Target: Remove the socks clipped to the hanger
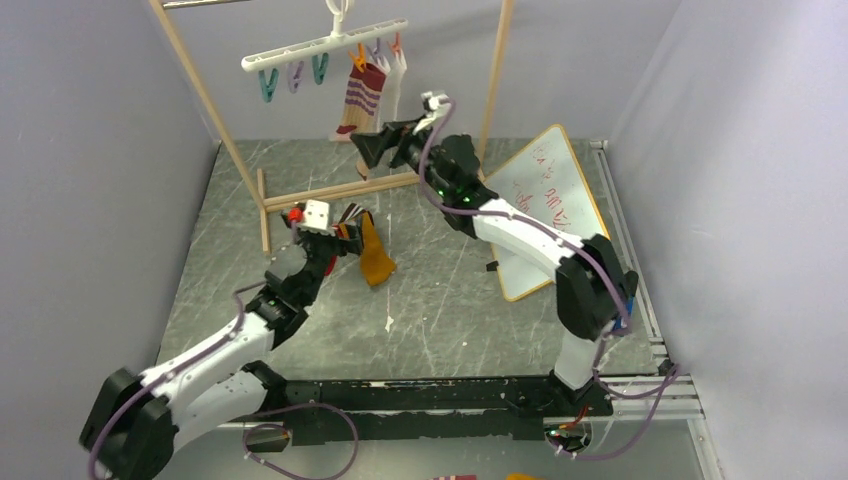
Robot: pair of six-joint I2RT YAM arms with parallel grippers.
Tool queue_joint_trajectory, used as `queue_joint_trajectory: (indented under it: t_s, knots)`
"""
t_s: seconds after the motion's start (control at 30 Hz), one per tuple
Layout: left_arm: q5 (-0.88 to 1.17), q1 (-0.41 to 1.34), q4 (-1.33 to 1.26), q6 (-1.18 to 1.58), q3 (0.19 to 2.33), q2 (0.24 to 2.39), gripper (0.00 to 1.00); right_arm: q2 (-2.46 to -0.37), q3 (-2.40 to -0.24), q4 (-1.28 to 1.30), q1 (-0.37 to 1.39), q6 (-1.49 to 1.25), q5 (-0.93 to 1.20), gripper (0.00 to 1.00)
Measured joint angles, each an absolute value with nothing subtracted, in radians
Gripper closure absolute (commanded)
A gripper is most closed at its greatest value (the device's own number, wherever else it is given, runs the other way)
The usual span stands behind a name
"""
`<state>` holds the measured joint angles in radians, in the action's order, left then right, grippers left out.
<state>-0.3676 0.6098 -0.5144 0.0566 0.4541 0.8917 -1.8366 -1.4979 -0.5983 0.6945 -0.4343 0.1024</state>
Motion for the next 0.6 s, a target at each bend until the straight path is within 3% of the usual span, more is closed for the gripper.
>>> queue_joint_trajectory:
  t_s: [0.3,0.6]
  knots:
    - [-0.287,0.552,-0.829,-0.091,0.601,1.457,0.02,-1.489,-1.156,-0.641,0.620,-0.438,0.021,0.00]
    - [-0.224,0.516,-0.932,-0.132,0.974,1.785,0.02,-1.337,-1.003,-0.680,0.459,-0.528,0.027,0.00]
